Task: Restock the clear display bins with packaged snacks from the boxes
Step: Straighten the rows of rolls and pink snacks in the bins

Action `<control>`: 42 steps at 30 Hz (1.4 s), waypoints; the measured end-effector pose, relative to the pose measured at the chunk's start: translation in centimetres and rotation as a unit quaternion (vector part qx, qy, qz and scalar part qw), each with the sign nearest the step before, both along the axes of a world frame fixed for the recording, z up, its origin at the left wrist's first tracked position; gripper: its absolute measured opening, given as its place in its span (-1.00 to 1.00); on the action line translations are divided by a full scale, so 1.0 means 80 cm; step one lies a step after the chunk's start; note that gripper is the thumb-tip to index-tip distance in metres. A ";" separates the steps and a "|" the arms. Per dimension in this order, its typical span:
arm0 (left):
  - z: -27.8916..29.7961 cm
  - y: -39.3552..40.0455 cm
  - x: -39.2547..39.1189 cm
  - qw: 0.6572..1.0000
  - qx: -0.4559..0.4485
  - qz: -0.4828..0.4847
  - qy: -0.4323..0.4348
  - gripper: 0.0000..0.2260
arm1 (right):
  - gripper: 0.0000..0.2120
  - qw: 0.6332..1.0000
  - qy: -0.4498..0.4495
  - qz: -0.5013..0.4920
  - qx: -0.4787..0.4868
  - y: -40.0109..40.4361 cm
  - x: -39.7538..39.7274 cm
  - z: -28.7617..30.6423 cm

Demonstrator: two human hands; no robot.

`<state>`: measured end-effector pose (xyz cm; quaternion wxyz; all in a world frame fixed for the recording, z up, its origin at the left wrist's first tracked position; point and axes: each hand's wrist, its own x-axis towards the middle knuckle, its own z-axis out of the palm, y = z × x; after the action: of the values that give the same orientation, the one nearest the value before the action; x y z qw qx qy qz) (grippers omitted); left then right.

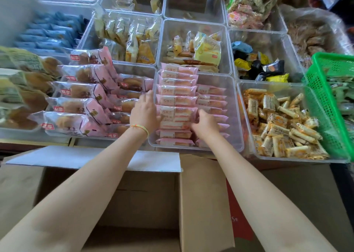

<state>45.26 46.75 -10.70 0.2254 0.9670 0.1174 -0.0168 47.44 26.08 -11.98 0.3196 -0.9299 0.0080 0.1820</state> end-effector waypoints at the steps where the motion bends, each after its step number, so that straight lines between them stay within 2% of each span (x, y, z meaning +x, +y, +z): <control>1: -0.001 0.003 -0.003 0.999 -0.038 0.036 -0.004 -0.46 | -0.77 1.000 0.002 -0.008 0.003 -0.001 -0.006 -0.001; 4: 0.001 0.015 -0.009 0.989 -0.098 0.106 0.014 -0.79 | -0.81 0.999 -0.001 -0.038 0.022 0.001 -0.015 -0.004; 6: 0.006 0.019 -0.008 0.990 -0.096 0.100 0.006 -0.93 | -0.82 0.998 -0.002 -0.053 0.029 0.007 -0.017 -0.002; 10: 0.015 0.017 0.000 0.993 -0.091 0.075 0.010 -0.83 | -0.83 0.997 -0.015 -0.071 0.028 0.020 -0.023 0.003; 16: 0.013 0.015 0.000 0.992 -0.102 0.070 0.014 -0.86 | -0.75 0.997 0.015 -0.071 -0.008 0.013 -0.021 0.006; 25: 0.014 0.016 0.006 0.996 -0.057 0.065 0.012 -0.81 | -0.75 0.994 -0.008 -0.105 -0.022 0.010 -0.009 0.006; 30: 0.015 0.019 0.008 0.994 -0.057 0.085 0.036 -0.81 | -0.69 0.996 0.025 -0.077 -0.029 -0.001 0.001 0.019; 32: 0.018 0.020 0.012 0.992 -0.089 0.084 0.032 -0.73 | -0.62 0.995 -0.004 -0.099 -0.010 -0.003 0.010 0.034; 34: 0.023 0.016 0.019 0.990 -0.129 0.051 -0.013 -0.60 | -0.55 0.992 -0.071 -0.102 0.016 0.004 0.020 0.050; 36: 0.028 0.007 0.027 0.993 -0.110 -0.026 -0.034 -0.50 | -0.47 0.992 -0.121 -0.032 0.004 0.019 0.028 0.059; 39: 0.025 -0.004 0.040 0.995 -0.031 -0.098 0.012 -0.38 | -0.48 0.993 -0.093 0.044 -0.057 0.035 0.035 0.060; 42: 0.018 -0.003 0.047 0.994 -0.007 -0.100 0.053 -0.33 | -0.51 0.996 -0.050 0.021 -0.070 0.036 0.038 0.054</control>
<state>49.03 46.48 -9.28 0.2229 0.9700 0.0322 -0.0912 50.48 28.96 -7.68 0.2503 -0.9578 -0.0148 0.1408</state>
